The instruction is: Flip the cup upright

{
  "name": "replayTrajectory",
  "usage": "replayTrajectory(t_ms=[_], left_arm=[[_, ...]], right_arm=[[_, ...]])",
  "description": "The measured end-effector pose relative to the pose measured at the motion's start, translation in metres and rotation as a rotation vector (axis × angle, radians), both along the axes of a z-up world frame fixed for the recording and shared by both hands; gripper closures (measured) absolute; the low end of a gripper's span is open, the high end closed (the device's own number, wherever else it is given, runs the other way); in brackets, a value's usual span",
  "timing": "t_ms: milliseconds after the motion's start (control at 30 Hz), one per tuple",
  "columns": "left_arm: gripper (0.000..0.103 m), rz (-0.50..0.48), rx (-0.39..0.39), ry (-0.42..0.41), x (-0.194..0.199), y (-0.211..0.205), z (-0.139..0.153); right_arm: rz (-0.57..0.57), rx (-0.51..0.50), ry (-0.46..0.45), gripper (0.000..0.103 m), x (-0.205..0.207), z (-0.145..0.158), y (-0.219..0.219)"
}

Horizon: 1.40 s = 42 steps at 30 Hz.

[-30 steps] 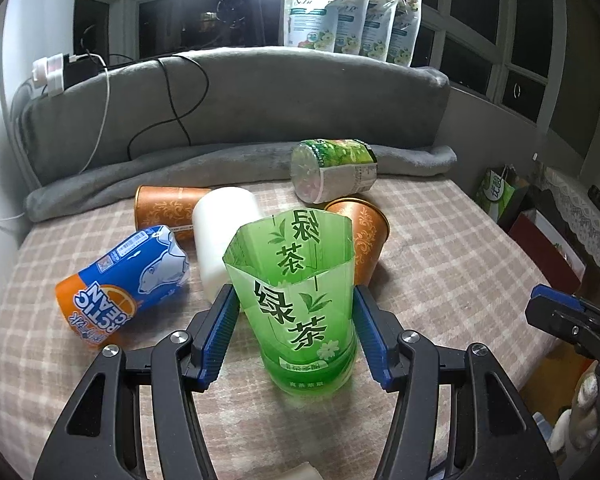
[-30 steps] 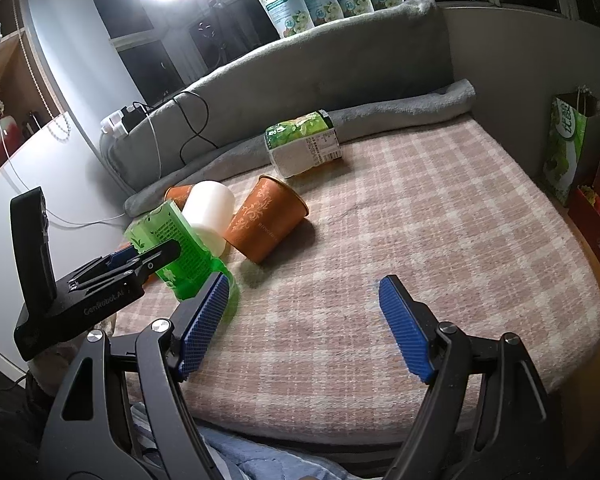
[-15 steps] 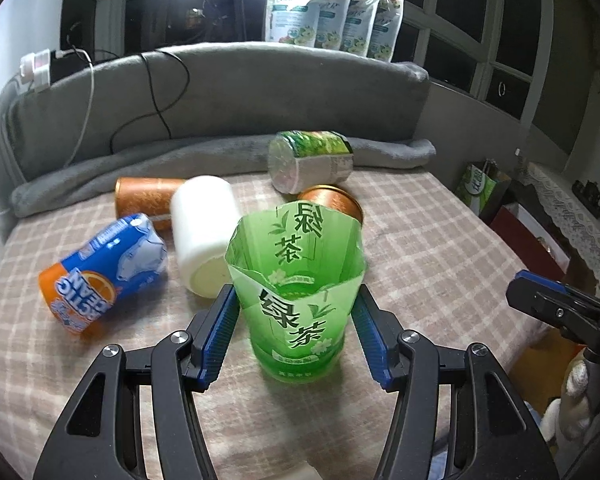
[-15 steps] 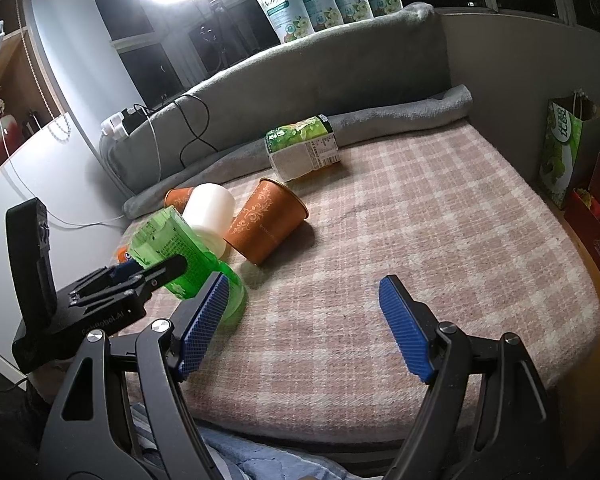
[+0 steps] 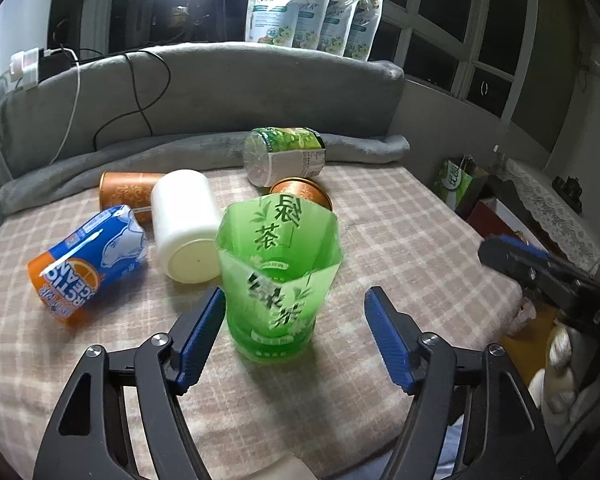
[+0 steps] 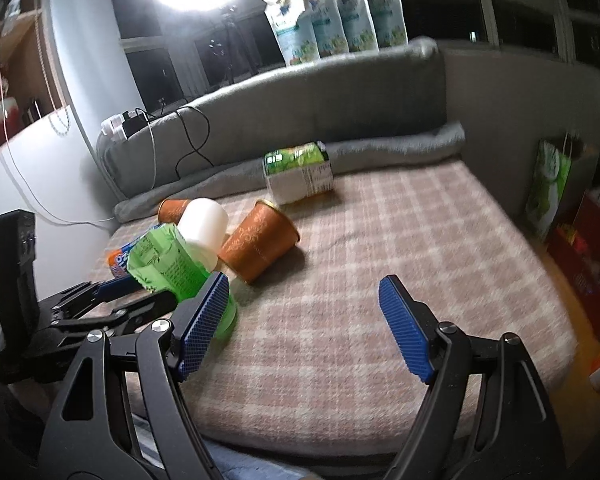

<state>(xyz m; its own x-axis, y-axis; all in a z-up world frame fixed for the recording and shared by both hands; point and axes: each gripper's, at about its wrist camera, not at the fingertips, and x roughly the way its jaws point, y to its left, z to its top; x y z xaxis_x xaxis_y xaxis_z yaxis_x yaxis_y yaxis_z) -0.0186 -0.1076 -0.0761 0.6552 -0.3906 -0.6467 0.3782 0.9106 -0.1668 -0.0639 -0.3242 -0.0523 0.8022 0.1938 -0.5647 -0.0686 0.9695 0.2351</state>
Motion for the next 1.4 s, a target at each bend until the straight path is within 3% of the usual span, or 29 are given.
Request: replayTrajectory(t_ms=[233, 400, 500, 700, 1033, 1100, 1133, 1400], left_arm=[[0.031, 0.058, -0.040, -0.067, -0.020, 0.028, 0.017], [0.031, 0.183, -0.029, -0.235, -0.040, 0.055, 0.042], [0.021, 0.255, -0.051, -0.328, -0.048, 0.069, 0.056], [0.018, 0.351, -0.041, -0.490, -0.062, 0.079, 0.076], [0.017, 0.362, -0.030, -0.489, -0.061, 0.077, 0.081], [0.011, 0.359, -0.022, -0.483, -0.061, 0.076, 0.080], [0.001, 0.358, -0.020, -0.484, -0.062, 0.075, 0.079], [0.000, 0.364, -0.030, -0.485, -0.063, 0.078, 0.077]], right_arm=[[-0.039, -0.120, -0.088, 0.023, 0.001, 0.016, 0.012], [-0.081, -0.163, -0.159, 0.013, -0.002, 0.026, 0.014], [-0.099, -0.173, -0.196, 0.005, -0.004, 0.031, 0.015], [-0.138, -0.201, -0.257, 0.000, -0.008, 0.037, 0.017], [-0.182, -0.193, -0.287, 0.000, -0.012, 0.039, 0.015], [-0.185, -0.192, -0.289, 0.000, -0.012, 0.040, 0.014], [-0.185, -0.192, -0.289, 0.000, -0.012, 0.040, 0.014], [-0.185, -0.194, -0.287, 0.000, -0.011, 0.040, 0.015]])
